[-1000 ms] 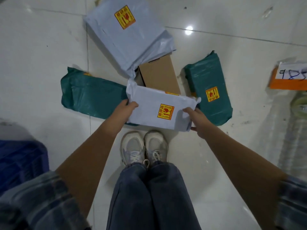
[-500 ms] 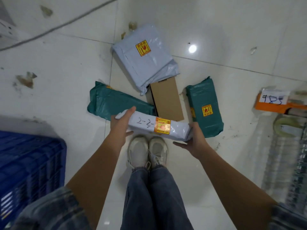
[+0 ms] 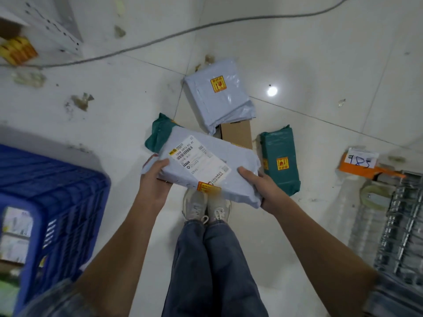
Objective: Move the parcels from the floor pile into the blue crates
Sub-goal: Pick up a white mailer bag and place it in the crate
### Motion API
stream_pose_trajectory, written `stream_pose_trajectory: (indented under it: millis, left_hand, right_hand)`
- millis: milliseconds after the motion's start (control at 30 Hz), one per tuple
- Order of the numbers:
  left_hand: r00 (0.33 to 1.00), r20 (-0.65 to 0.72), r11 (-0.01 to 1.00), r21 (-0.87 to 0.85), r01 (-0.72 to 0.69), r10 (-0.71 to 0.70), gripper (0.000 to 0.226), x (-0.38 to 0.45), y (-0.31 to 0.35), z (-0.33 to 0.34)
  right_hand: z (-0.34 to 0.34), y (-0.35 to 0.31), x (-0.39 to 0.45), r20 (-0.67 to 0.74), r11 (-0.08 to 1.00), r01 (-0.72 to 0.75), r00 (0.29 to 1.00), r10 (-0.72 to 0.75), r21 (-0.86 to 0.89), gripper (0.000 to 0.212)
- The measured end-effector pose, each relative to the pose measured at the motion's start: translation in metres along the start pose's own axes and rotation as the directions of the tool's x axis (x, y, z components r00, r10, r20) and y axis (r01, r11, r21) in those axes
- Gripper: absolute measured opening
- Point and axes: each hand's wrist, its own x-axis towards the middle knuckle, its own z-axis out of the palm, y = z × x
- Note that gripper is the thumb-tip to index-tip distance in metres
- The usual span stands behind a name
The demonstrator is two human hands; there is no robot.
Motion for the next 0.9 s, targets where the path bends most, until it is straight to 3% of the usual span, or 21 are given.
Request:
stream_pose_trajectory:
  millis: [100, 200, 367, 533, 600, 700, 833, 900]
  left_hand:
    - [0.99, -0.139, 0.999, -0.049, -0.006, -0.001, 0.039, -0.042, 0.02, -0.01]
    - [0.987, -0.158, 0.999, -0.013, -0.029, 0.027, 0.024, -0.082, 0.044, -0.019]
    - [0.97, -0.218, 0.984, -0.12, -0.134, 0.105, 0.022, -0.119, 0.087, -0.048]
    - [0.977, -0.198, 0.903, -0.401, -0.155, 0.079, 0.038, -0.134, 0.118, -0.097]
    - [0.98, -0.184, 0.876, -0.459, -0.149, 0.071, 0.043, -0.138, 0.129, -0.126]
    - [0.971, -0.218, 0.886, -0.427, -0.182, 0.094, 0.051, -0.146, 0.143, -0.182]
    - [0.945, -0.309, 0.924, -0.322, -0.208, 0.105, 0.03, -0.166, 0.157, -0.27]
    - [0.927, -0.354, 0.954, -0.213, -0.21, 0.125, 0.034, -0.178, 0.166, -0.314]
  right_hand:
    - [0.022, -0.013, -0.035, 0.079, 0.992, 0.124, 0.989, -0.122, -0.024, 0.055]
    - [0.053, -0.021, -0.067, 0.147, 0.982, 0.164, 0.978, -0.15, -0.093, 0.074]
    - [0.122, -0.031, -0.107, 0.247, 0.964, 0.208, 0.955, -0.163, -0.167, 0.041]
    - [0.2, -0.035, -0.123, 0.301, 0.922, 0.265, 0.937, -0.177, -0.284, 0.03]
    - [0.23, -0.029, -0.125, 0.318, 0.897, 0.271, 0.935, -0.158, -0.349, 0.036]
    - [0.281, -0.013, -0.123, 0.338, 0.89, 0.258, 0.933, -0.127, -0.376, 0.035]
    - [0.357, 0.018, -0.123, 0.401, 0.832, 0.28, 0.913, -0.077, -0.479, 0.038]
    - [0.398, 0.035, -0.122, 0.408, 0.771, 0.309, 0.91, -0.071, -0.556, 0.034]
